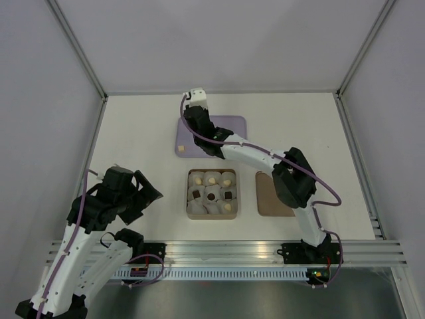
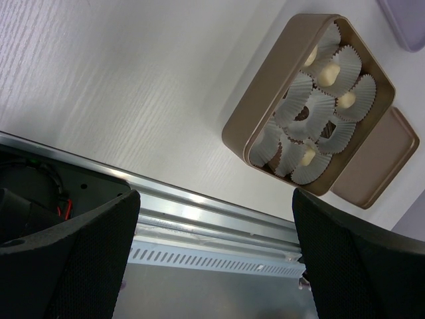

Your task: Pack the chocolate

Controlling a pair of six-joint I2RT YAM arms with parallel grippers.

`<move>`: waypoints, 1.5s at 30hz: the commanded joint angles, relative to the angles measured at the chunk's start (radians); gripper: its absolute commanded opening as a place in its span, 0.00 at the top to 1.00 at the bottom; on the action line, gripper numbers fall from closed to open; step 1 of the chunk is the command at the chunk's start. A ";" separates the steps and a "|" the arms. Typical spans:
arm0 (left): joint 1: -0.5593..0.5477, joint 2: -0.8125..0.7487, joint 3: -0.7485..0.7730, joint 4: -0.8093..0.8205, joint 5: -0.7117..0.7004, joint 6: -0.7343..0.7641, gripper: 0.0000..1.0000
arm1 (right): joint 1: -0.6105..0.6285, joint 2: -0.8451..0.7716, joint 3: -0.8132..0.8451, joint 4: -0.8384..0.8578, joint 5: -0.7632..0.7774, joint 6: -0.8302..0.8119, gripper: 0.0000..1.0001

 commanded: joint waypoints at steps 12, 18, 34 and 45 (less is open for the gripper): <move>-0.004 0.021 0.016 0.001 0.050 -0.008 0.00 | 0.154 -0.550 -0.388 -0.163 -0.008 0.087 0.82; -0.003 0.036 -0.007 -0.001 0.067 -0.014 0.00 | 0.249 -0.691 -0.450 -0.369 0.019 0.246 0.81; -0.003 0.111 0.011 0.004 0.058 0.015 0.00 | 0.425 -0.745 -0.551 -0.535 0.019 0.426 0.81; -0.003 0.084 0.007 0.018 0.058 0.012 0.00 | 0.442 -0.699 -0.608 -0.506 -0.004 0.454 0.81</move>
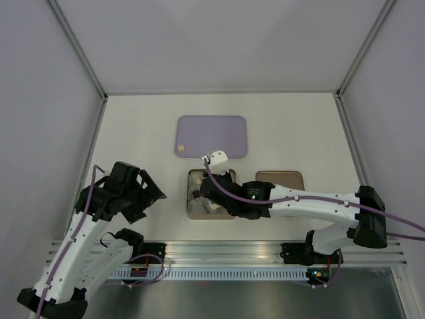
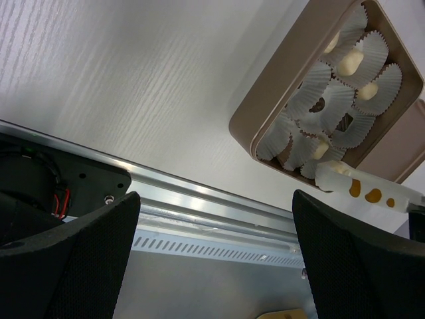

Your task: Pack the chocolate

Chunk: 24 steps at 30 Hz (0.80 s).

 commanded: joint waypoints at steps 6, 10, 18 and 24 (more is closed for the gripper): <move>-0.004 -0.029 0.011 0.015 0.012 0.005 0.00 | 0.010 0.023 -0.035 0.055 -0.019 0.031 0.81; -0.003 -0.030 0.009 0.018 0.006 0.008 0.00 | 0.010 0.045 -0.035 0.066 -0.027 0.031 0.81; -0.003 -0.041 0.002 0.021 0.004 0.007 0.01 | 0.010 0.071 -0.032 0.074 -0.045 0.026 0.81; -0.004 -0.057 -0.006 0.019 0.003 -0.005 0.00 | 0.010 0.080 -0.035 0.068 -0.051 0.034 0.82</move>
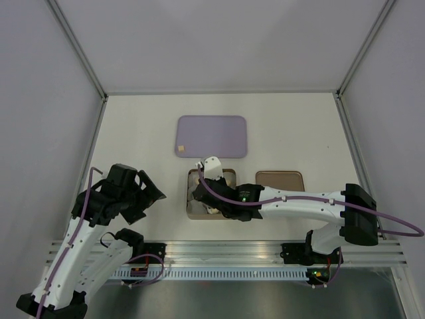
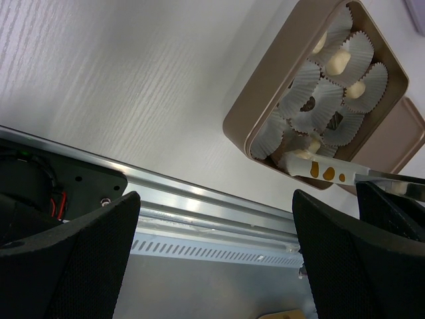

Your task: Pack the chocolate

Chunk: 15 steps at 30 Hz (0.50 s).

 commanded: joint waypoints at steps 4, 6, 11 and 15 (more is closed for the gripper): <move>-0.003 -0.011 -0.005 0.015 0.003 -0.004 0.00 | 0.007 0.011 0.004 0.030 -0.011 0.020 0.82; -0.004 -0.011 -0.005 0.015 0.000 -0.005 0.01 | 0.007 0.015 0.006 0.030 -0.009 0.020 0.82; -0.004 -0.006 -0.002 0.013 0.000 -0.004 0.00 | 0.007 0.026 0.006 0.030 -0.003 0.023 0.82; -0.004 -0.009 -0.003 0.013 -0.003 -0.008 0.00 | 0.007 0.031 0.009 0.030 0.017 0.023 0.82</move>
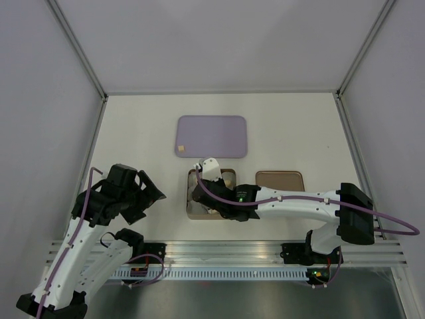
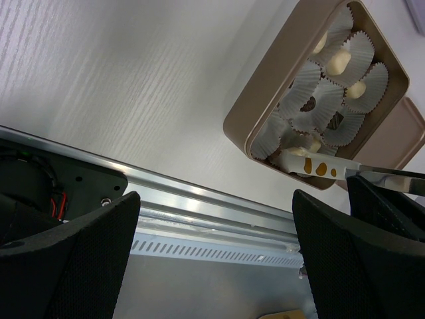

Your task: Pack the chocolate

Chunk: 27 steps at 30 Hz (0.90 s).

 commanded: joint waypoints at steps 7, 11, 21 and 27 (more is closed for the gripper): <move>-0.003 -0.012 -0.006 0.014 -0.001 -0.013 0.00 | 0.006 0.008 0.019 0.027 0.057 0.021 0.82; -0.004 -0.012 -0.006 0.014 -0.001 -0.013 0.00 | 0.006 0.028 0.033 0.025 0.059 0.030 0.82; -0.003 -0.015 -0.006 0.006 -0.003 -0.019 0.00 | 0.006 0.043 0.071 0.038 0.089 0.019 0.82; -0.003 -0.018 -0.012 0.003 -0.003 -0.025 0.01 | 0.004 0.045 0.084 0.050 0.100 0.027 0.82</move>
